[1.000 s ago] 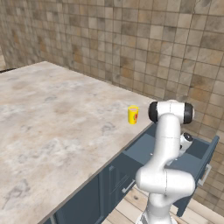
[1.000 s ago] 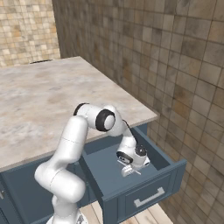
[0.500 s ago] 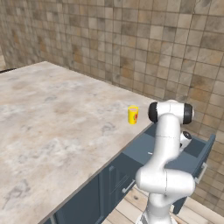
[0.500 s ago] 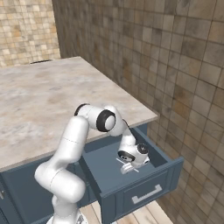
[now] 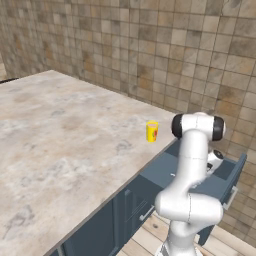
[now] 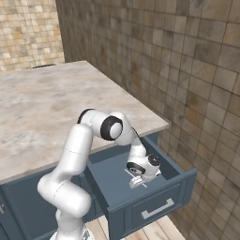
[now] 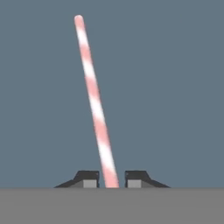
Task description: Pick up the straw from the right drawer and put it inside the smoothie cup.
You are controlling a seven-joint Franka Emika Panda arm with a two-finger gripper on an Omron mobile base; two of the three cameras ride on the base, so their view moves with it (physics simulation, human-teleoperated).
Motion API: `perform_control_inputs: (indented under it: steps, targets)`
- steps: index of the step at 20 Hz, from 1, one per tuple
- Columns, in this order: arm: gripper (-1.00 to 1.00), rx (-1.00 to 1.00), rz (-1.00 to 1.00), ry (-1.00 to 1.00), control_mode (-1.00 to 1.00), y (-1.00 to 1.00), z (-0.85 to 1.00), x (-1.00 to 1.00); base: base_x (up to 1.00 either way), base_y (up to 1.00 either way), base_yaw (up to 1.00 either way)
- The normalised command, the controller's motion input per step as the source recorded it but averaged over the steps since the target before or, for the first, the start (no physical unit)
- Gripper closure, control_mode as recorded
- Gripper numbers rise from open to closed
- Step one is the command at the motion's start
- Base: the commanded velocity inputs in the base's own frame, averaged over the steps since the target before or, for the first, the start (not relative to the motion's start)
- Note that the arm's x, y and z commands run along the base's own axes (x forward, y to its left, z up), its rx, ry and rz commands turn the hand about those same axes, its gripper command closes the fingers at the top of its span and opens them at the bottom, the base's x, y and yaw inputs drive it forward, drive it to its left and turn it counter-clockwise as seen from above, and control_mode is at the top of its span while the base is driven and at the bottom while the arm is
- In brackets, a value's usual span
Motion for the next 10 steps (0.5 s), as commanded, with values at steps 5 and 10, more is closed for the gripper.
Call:
perform_control_inputs:
  steps: [5, 10]
  targets:
    - [1.00, -0.03, 0.08, 0.00, -1.00, 0.08, 0.98, -0.25, 0.00, 0.00, 0.00]
    - [1.00, -0.08, 0.07, 0.00, -1.00, 0.12, 1.00, -0.39, 0.00, 0.00, 0.00]
